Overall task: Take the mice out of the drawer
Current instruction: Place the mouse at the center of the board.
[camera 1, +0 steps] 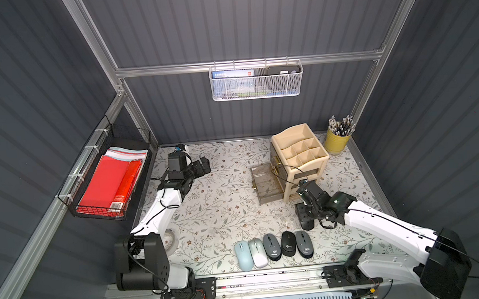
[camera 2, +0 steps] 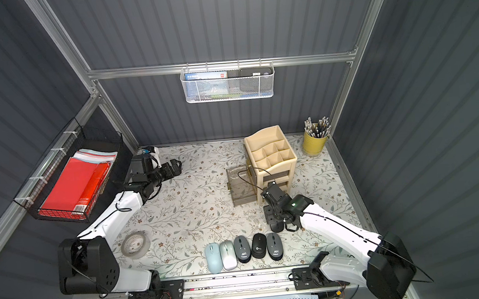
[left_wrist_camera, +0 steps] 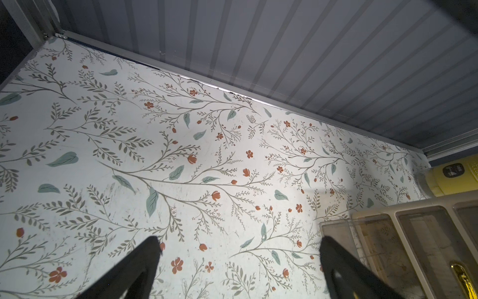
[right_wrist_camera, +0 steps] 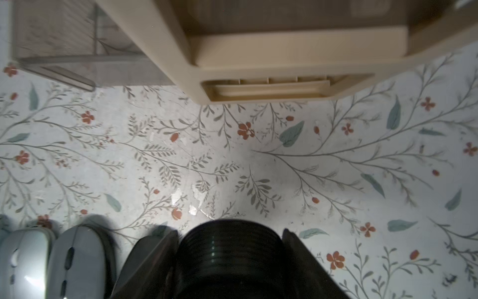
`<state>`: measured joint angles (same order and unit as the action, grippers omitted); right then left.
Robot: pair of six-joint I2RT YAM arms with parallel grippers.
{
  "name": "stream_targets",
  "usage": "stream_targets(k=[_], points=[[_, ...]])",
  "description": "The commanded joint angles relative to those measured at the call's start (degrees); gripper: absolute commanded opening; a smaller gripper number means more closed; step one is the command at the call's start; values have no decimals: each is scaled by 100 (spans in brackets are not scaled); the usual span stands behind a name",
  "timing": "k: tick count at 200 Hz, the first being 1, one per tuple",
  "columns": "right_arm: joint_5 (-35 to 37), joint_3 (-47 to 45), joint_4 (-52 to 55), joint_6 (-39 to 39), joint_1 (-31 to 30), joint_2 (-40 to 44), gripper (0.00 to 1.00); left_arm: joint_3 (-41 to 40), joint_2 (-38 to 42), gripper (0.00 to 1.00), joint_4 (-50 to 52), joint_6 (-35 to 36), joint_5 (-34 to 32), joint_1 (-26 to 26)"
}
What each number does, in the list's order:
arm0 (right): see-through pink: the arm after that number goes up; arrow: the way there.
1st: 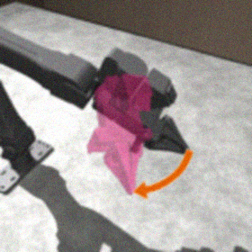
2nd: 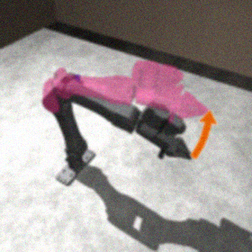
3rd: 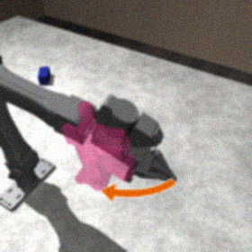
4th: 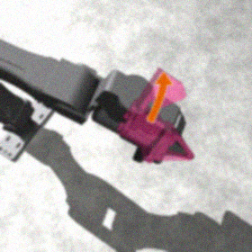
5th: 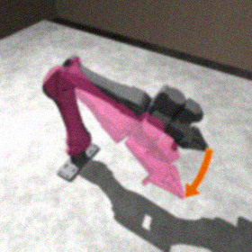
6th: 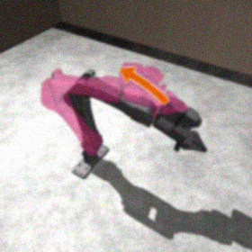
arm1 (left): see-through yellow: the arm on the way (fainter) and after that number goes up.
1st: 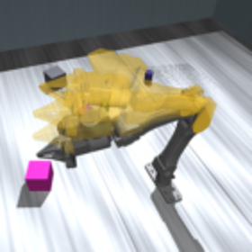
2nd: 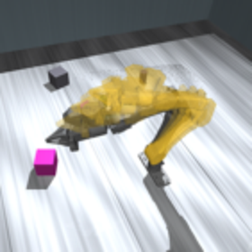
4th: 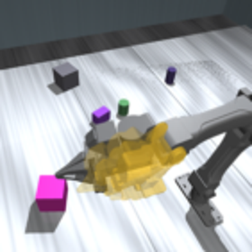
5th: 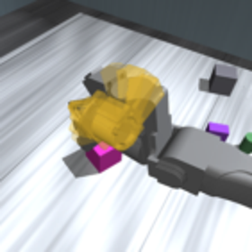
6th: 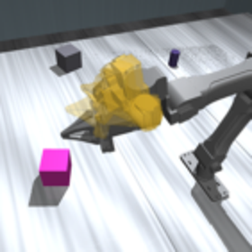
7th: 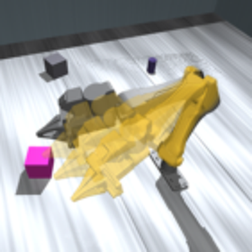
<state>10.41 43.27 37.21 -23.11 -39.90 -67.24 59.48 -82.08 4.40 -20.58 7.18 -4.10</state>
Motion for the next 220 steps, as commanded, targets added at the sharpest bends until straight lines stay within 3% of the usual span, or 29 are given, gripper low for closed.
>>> stream_targets(k=[1, 63, 95, 115, 139, 174, 220], points=[[-390, -132, -718, -229, 258, -148, 41, 65, -88, 99, -36, 30, 113, -34], [-1045, -66, -1352, -123, 330, -1091, 40, 90, -179, 99, -24, 36, 97, -38], [-1011, -3, -1403, -95, 320, -1405, 47, 88, -198, 99, -29, 31, 101, -48], [-1021, 41, -1425, -113, 330, -1399, 62, 98, -225, 99, -25, 19, 102, -56], [-1020, 110, -1392, -86, 310, -1291, 98, 98, -237, 99, -30, 18, 108, -99], [-1218, 382, -1223, 103, 175, -968, 99, 168, -372, 99, -36, -179, -37, -502], [-1796, 1990, -607, 566, -1184, -630, 99, 269, -1187, 99, -203, -804, -437, -1559]])
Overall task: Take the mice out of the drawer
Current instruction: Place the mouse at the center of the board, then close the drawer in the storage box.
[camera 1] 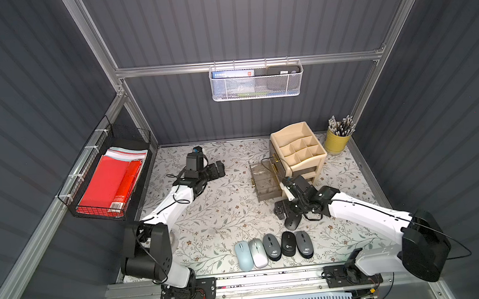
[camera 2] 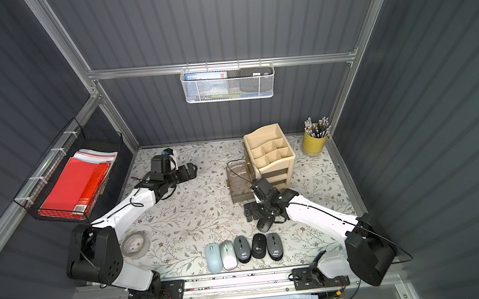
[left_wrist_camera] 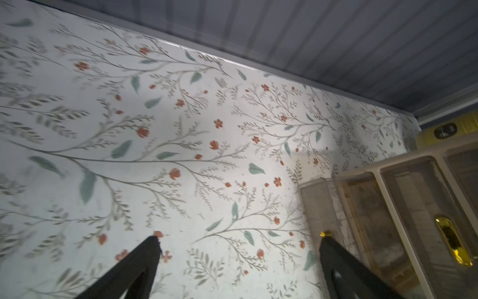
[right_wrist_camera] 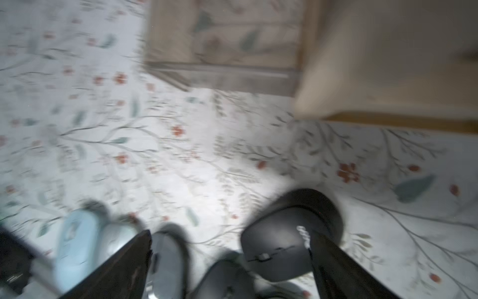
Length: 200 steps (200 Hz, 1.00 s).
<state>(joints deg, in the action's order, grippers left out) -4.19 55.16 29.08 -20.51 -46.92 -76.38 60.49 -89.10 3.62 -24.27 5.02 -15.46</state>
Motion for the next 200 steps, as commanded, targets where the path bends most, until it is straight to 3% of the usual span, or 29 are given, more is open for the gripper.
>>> stream_targets(k=[1, 29, 71, 106, 143, 175, 200], points=[[-328, 833, 200, 300, -484, 296, 99, 171, -512, 99, -138, -449, -225, -440], [1353, 1375, 26, 215, -157, 982, 99, 267, -1088, 99, -268, -716, -428, -668], [1551, 1563, -557, 403, 2425, 1741, 99, 279, -1670, 99, -295, -964, -757, -677], [204, 1303, -1184, 245, 4167, 1553, 99, 606, -2232, 99, -461, -985, -643, -956], [-878, 501, -2253, -563, 5280, 720, 99, 1447, -2913, 99, -397, -1062, -546, -1411], [-2528, -79, -3474, -1063, 5544, -172, 99, 1970, -3311, 99, -305, -1155, -503, -1707], [-3571, -142, -3906, -1300, 5274, -914, 99, 2290, -3572, 99, -296, -1225, -460, -1886]])
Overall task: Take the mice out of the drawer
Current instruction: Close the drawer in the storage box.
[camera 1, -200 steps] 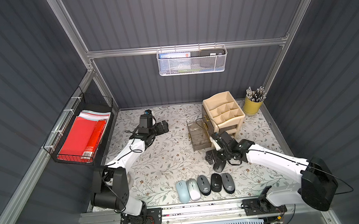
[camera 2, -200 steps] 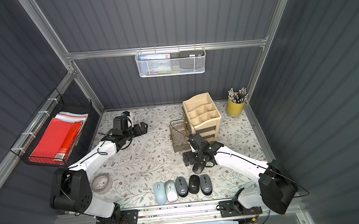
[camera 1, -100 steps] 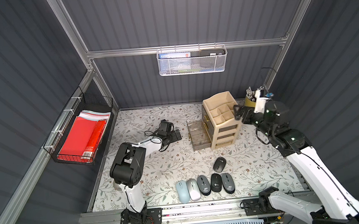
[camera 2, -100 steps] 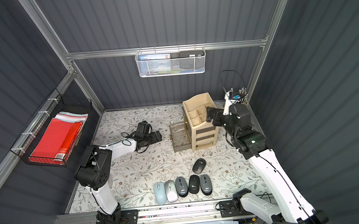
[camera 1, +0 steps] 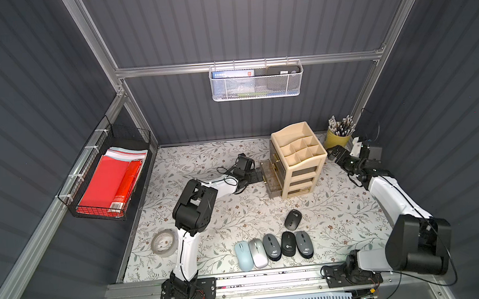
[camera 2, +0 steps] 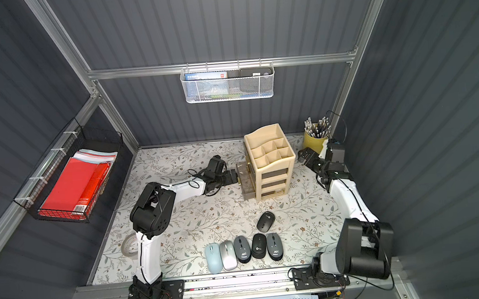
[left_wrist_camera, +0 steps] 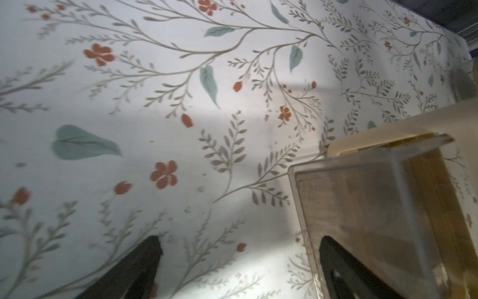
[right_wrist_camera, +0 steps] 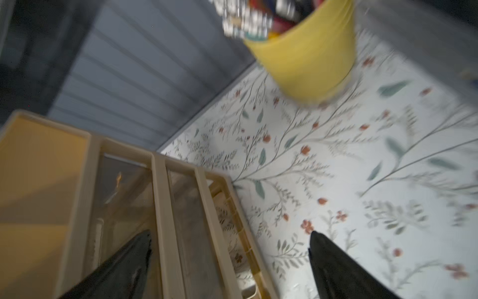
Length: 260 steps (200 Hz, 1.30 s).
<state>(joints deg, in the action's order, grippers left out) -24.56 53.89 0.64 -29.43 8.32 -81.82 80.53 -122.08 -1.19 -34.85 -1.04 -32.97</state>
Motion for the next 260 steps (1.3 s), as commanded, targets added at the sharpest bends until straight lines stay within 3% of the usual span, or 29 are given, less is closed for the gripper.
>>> stream_targets(k=[1, 45, 86, 113, 160, 204, 227, 260], points=[[-1565, -21, -1086, -411, -268, -396, 99, 300, -286, 99, 187, -169, 146, -142], [-1952, 219, -1651, -582, -1398, -1652, 99, 692, -519, 99, 263, -205, 177, -245], [-1827, 1206, -1751, -788, -2511, -2700, 99, 296, 21, 99, 609, -277, -302, -214], [-1697, 1493, -1805, -921, -2888, -3024, 99, -156, 457, 99, 771, -397, -616, -188], [-1332, 1289, -1504, -724, -2856, -2777, 99, -617, 926, 99, 1219, -619, -1174, 6], [-525, 816, -1337, -707, -2220, -2173, 99, -679, 1749, 100, 2453, -1433, -3032, 364], [-672, 886, -1124, -477, -1929, -2080, 99, -573, 1978, 99, 2622, -1336, -3130, 639], [-715, 1009, -849, -168, -1895, -2072, 99, 155, 1580, 99, 2863, -1315, -3275, 619]])
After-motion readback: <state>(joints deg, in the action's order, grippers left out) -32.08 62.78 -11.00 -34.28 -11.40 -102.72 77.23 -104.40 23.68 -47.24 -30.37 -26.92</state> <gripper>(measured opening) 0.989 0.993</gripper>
